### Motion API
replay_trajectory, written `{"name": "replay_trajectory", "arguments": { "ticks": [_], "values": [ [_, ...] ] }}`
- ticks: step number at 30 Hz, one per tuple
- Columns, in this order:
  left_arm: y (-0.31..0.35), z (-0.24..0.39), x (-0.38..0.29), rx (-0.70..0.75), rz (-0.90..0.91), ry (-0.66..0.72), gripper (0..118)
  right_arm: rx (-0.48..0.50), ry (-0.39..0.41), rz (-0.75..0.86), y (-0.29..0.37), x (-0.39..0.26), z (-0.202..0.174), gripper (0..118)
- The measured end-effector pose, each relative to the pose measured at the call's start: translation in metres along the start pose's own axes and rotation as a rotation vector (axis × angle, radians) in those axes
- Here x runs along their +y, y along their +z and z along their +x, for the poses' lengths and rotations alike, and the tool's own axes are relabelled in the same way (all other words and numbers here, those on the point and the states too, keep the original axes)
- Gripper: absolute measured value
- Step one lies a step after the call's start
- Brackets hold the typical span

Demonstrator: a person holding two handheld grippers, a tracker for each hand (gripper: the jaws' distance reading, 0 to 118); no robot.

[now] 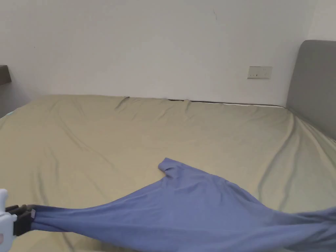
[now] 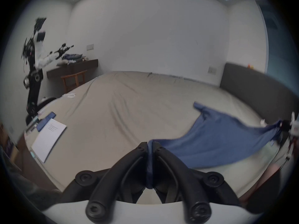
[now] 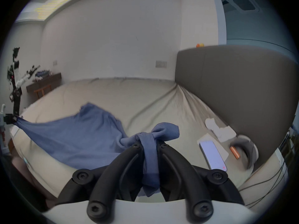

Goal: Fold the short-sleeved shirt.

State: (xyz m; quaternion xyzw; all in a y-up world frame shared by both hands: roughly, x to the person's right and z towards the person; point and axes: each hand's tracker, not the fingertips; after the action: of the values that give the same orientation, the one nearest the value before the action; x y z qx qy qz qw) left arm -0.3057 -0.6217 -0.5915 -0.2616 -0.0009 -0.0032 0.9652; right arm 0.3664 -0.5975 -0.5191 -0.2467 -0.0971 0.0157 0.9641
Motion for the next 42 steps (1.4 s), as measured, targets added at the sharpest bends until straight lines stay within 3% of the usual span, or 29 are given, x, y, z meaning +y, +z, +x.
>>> {"name": "replay_trajectory", "arguments": {
  "ticks": [3,6,7,8,9,11,12,14,16,20,22,23,24,25,26,27,28,29,34,38,39,41,42],
  "values": [
    [-0.014,-0.001,-0.034,0.048,-0.041,-0.122,8,-0.053,0.103,-0.083,-0.022,-0.04,-0.001,15],
    [-0.029,-0.005,-0.059,0.048,-0.165,-0.131,25,-0.072,0.049,-0.163,-0.036,-0.068,0.008,15],
    [-0.037,-0.014,-0.068,0.065,-0.189,-0.131,55,-0.06,0.02,-0.189,-0.04,-0.075,0.015,15],
    [-0.044,-0.023,-0.074,0.081,-0.188,-0.121,94,-0.035,-0.006,-0.211,-0.042,-0.08,0.018,20],
    [-0.044,-0.028,-0.079,0.113,-0.2,-0.105,114,-0.008,-0.019,-0.225,-0.044,-0.085,0.021,42],
    [-0.034,-0.034,-0.082,0.168,-0.098,-0.124,118,-0.072,0.02,-0.189,-0.035,-0.09,0.02,110],
    [-0.022,-0.037,-0.081,0.147,-0.042,-0.099,118,-0.069,0.003,-0.141,-0.029,-0.088,0.023,116],
    [-0.009,-0.043,-0.06,0.108,-0.027,-0.025,118,-0.059,-0.094,-0.029,-0.01,-0.071,0.028,118],
    [0.022,-0.037,-0.032,0.128,0.088,-0.042,118,-0.074,-0.121,0.024,0.005,-0.041,0.023,118],
    [0.085,-0.012,0.021,0.067,0.274,0.007,118,-0.038,-0.126,0.258,0.058,0.019,-0.008,118],
    [0.113,0.001,0.037,0.011,0.349,0.032,114,0.034,-0.094,0.269,0.079,0.045,-0.029,118],
    [0.126,0.007,0.041,0.009,0.388,0.044,100,0.089,-0.084,0.321,0.092,0.052,-0.044,113],
    [0.143,0.02,0.043,0.008,0.428,0.042,42,0.142,-0.071,0.389,0.105,0.058,-0.057,89],
    [0.15,0.027,0.043,0.038,0.447,0.048,0,0.144,-0.049,0.414,0.115,0.063,-0.071,49],
    [0.158,0.031,0.042,0.085,0.444,0.056,0,0.126,-0.012,0.42,0.119,0.067,-0.084,6],
    [0.161,0.034,0.037,0.03,0.431,0.078,0,0.096,-0.002,0.43,0.12,0.068,-0.097,3],
    [0.16,0.038,0.035,-0.064,0.383,0.093,0,0.14,-0.035,0.437,0.125,0.066,-0.104,3],
    [0.158,0.04,0.032,-0.073,0.345,0.099,0,0.208,-0.023,0.424,0.126,0.066,-0.11,3],
    [0.124,0.023,0.016,-0.021,0.238,0.068,0,0.262,0.08,0.39,0.112,0.055,-0.143,3],
    [0.066,-0.001,0.001,-0.099,0.022,0.144,0,0.322,0.121,0.325,0.094,0.042,-0.163,3],
    [0.05,-0.006,-0.005,-0.094,-0.029,0.154,15,0.324,0.129,0.316,0.089,0.039,-0.167,3],
    [0.012,-0.017,-0.014,-0.039,-0.101,0.172,106,0.344,0.153,0.274,0.08,0.034,-0.175,3],
    [-0.006,-0.022,-0.019,0.004,-0.129,0.17,115,0.358,0.156,0.256,0.076,0.032,-0.178,3]
  ]
}}
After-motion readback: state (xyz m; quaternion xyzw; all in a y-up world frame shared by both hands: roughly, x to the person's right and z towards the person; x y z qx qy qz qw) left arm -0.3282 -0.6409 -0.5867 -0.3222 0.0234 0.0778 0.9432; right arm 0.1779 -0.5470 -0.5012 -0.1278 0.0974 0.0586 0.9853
